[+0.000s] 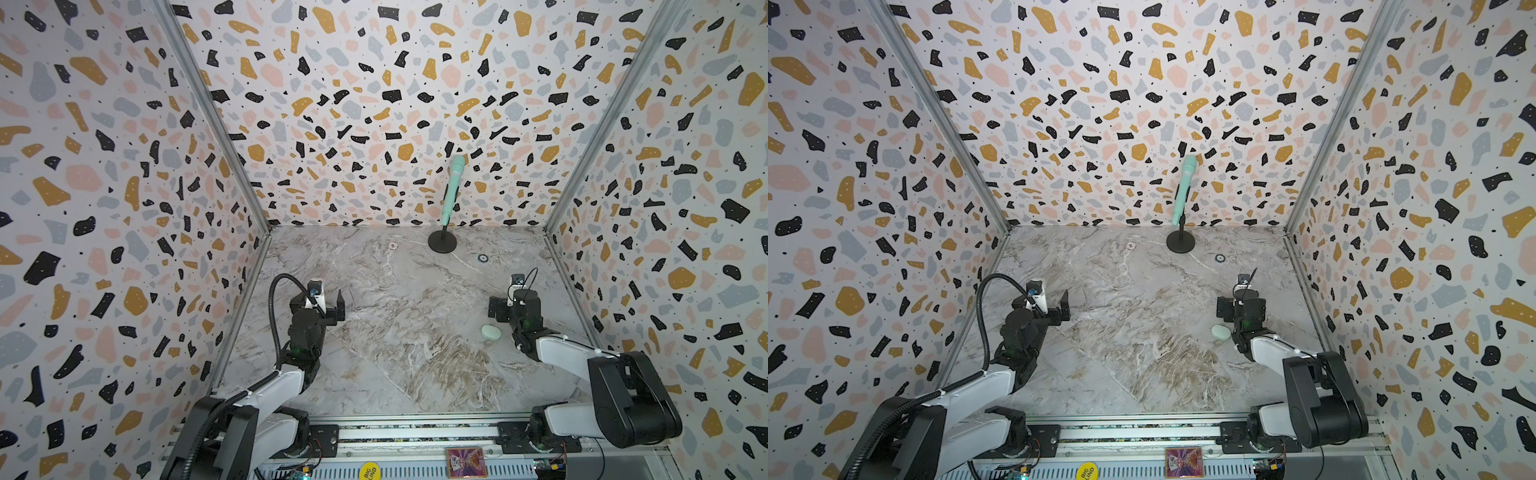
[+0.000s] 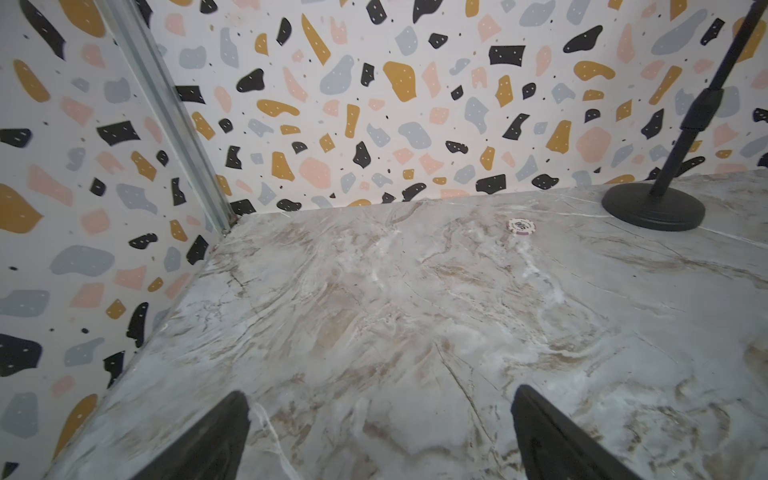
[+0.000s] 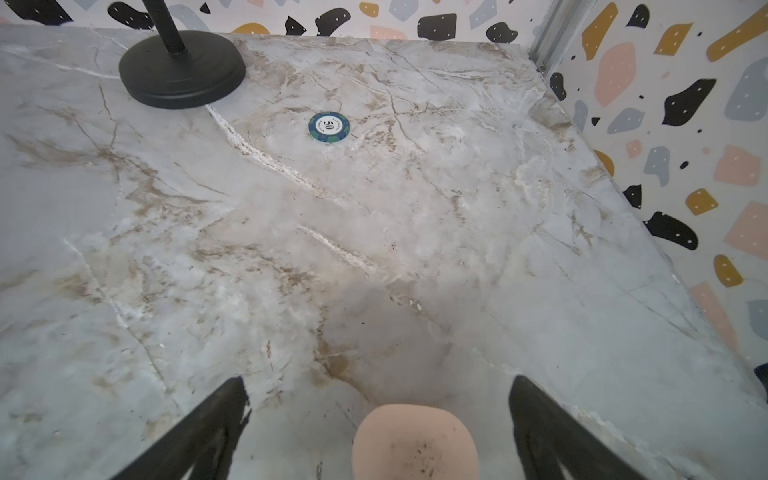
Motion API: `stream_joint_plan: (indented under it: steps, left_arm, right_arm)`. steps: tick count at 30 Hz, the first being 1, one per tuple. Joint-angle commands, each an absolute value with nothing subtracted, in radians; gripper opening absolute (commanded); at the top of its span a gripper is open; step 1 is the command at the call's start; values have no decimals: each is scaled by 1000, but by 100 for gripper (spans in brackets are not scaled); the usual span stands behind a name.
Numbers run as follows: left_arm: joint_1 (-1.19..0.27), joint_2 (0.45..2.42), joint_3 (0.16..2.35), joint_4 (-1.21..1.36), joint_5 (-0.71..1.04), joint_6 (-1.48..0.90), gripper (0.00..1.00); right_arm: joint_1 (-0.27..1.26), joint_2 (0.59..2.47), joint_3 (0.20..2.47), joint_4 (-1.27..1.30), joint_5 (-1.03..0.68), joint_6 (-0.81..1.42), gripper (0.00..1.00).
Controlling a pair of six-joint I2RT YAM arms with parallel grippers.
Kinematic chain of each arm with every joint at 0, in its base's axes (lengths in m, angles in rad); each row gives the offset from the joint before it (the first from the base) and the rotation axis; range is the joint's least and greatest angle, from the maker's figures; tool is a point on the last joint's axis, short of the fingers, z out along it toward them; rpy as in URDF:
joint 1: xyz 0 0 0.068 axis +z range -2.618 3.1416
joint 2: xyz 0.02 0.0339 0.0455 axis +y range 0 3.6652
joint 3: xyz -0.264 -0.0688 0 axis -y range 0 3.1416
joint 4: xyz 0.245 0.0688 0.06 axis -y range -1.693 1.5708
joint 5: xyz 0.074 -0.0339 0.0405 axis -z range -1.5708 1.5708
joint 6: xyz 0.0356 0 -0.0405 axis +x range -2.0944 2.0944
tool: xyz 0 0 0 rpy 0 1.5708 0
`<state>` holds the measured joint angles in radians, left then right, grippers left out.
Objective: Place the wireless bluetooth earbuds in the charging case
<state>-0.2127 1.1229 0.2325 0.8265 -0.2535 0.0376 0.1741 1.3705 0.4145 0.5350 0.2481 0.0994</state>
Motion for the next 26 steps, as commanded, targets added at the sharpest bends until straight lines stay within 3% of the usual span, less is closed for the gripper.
stream_joint_plan:
  steps: [1, 15, 26]
  left_arm:
    - [-190, 1142, 199, 978, -340, 82, 100]
    - [-173, 1352, 69, 1332, -337, 67, 100]
    - [-173, 1364, 81, 1319, -347, 63, 100]
  right_arm:
    - [166, 1400, 379, 833, 246, 12, 99]
    - [95, 1485, 213, 1229, 101, -8, 99]
    - [123, 1480, 190, 1262, 158, -17, 99]
